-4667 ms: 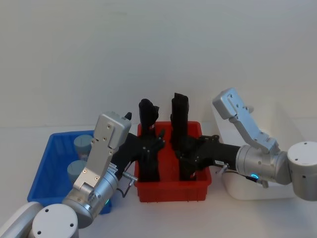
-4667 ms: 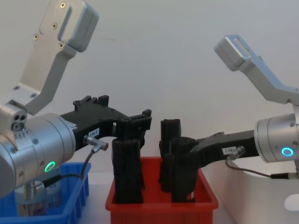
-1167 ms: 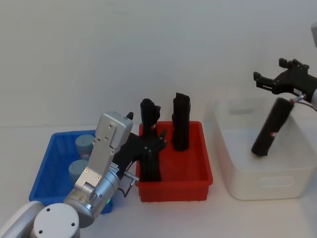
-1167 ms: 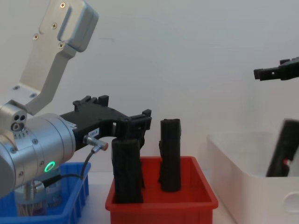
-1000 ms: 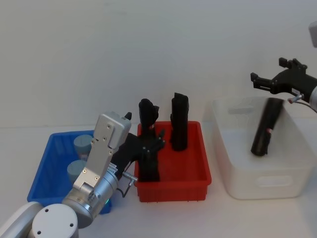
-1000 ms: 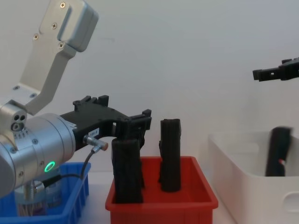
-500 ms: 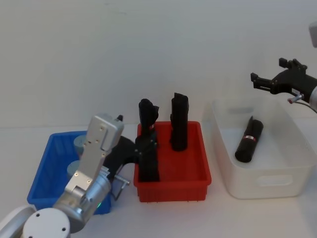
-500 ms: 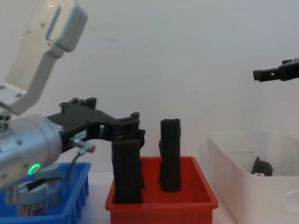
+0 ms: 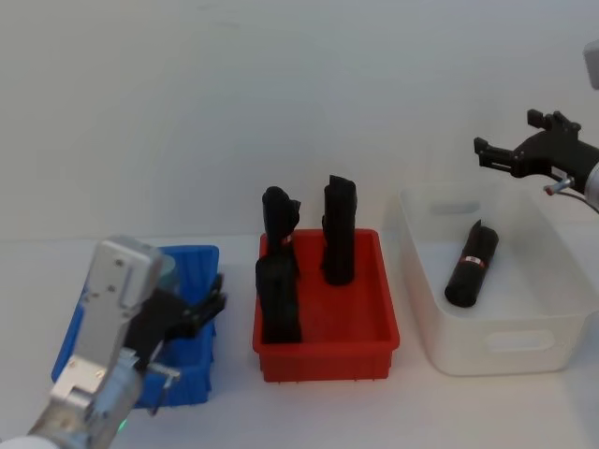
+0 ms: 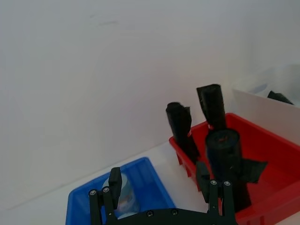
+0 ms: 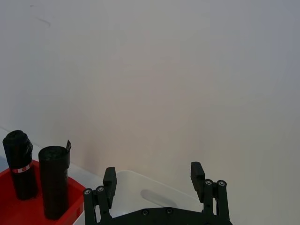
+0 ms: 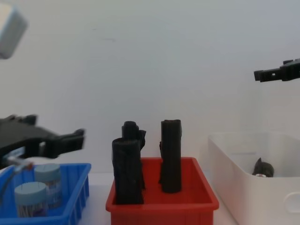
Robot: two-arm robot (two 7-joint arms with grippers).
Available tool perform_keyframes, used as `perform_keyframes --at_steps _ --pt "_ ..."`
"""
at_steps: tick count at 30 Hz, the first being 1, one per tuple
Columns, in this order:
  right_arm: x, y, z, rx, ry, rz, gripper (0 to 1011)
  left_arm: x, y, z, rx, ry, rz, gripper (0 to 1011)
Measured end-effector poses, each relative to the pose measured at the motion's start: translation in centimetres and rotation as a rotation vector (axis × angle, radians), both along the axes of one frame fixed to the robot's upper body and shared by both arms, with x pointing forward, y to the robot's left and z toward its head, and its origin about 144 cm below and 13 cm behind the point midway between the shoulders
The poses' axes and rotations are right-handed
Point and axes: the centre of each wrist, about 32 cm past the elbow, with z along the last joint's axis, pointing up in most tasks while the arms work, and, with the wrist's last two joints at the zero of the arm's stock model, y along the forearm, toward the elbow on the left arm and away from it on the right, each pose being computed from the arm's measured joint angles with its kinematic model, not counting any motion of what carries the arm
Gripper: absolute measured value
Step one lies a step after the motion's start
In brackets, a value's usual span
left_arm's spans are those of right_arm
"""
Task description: Pick the cotton swabs from the blue box and place them into the white box.
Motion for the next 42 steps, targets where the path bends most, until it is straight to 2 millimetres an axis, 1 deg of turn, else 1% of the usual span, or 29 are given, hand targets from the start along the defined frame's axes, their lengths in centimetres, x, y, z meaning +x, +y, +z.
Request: perform_keyframes --at_steps 8,14,20,24,32,42 --pt "0.0 0.0 0.0 0.0 0.0 0.0 1002 -1.3 1.7 -0.7 -0.018 0.056 0.046 1003" --pt "0.0 0.0 0.0 0.0 0.0 0.0 1002 -1.4 2.6 -1.4 -0.028 0.076 0.045 1003" --pt "0.0 0.0 0.0 0.0 0.0 0.0 1002 -1.4 2.8 -1.6 -0.027 0.082 0.039 1003" --pt "0.0 0.0 0.0 0.0 0.0 0.0 1002 -1.0 2.6 -1.6 -0.01 0.087 0.031 1003" --pt "0.0 0.0 0.0 0.0 0.0 0.0 1002 0.7 1.9 -1.8 0.018 0.141 0.023 1003" --pt "0.0 0.0 0.0 0.0 0.0 0.0 1002 3.2 1.9 -2.9 0.027 0.231 0.062 1003"
